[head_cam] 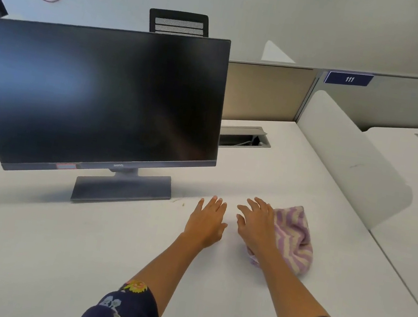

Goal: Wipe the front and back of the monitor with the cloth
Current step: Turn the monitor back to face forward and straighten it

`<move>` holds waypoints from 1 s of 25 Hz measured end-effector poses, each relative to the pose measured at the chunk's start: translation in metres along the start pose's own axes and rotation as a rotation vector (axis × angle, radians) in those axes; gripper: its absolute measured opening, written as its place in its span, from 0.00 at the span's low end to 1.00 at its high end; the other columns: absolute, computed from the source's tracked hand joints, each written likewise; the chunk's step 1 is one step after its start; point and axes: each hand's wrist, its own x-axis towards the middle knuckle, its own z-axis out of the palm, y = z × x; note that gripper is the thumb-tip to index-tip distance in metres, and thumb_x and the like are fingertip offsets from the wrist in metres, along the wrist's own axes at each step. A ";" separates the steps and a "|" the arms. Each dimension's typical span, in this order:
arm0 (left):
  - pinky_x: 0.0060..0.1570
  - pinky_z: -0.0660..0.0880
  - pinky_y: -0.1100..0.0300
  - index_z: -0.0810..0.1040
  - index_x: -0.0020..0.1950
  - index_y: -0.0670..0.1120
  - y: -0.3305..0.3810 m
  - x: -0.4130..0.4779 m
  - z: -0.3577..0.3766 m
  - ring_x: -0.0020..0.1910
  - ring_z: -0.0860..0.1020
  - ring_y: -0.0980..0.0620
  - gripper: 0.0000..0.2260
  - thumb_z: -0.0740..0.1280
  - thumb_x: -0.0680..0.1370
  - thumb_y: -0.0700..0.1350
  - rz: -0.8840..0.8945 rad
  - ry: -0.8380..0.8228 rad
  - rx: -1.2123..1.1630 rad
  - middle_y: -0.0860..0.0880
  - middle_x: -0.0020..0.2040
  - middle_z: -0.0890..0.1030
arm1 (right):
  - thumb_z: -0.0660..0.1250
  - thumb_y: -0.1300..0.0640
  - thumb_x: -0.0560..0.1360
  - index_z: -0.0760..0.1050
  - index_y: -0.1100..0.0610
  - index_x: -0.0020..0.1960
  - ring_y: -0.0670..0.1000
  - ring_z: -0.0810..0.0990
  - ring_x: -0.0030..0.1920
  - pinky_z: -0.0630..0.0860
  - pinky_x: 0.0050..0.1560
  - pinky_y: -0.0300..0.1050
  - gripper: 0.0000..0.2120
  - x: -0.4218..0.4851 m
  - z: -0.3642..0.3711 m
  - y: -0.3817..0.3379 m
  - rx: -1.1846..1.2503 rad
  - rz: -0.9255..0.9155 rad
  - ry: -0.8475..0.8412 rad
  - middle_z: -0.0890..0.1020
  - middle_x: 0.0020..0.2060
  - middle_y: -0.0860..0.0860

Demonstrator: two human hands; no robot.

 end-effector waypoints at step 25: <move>0.67 0.70 0.45 0.67 0.73 0.53 0.034 0.053 -0.099 0.67 0.74 0.46 0.26 0.68 0.77 0.56 0.040 0.159 -0.570 0.49 0.70 0.74 | 0.60 0.66 0.71 0.76 0.59 0.38 0.52 0.75 0.43 0.71 0.44 0.45 0.08 0.051 -0.210 0.046 1.071 -0.092 -0.328 0.80 0.40 0.52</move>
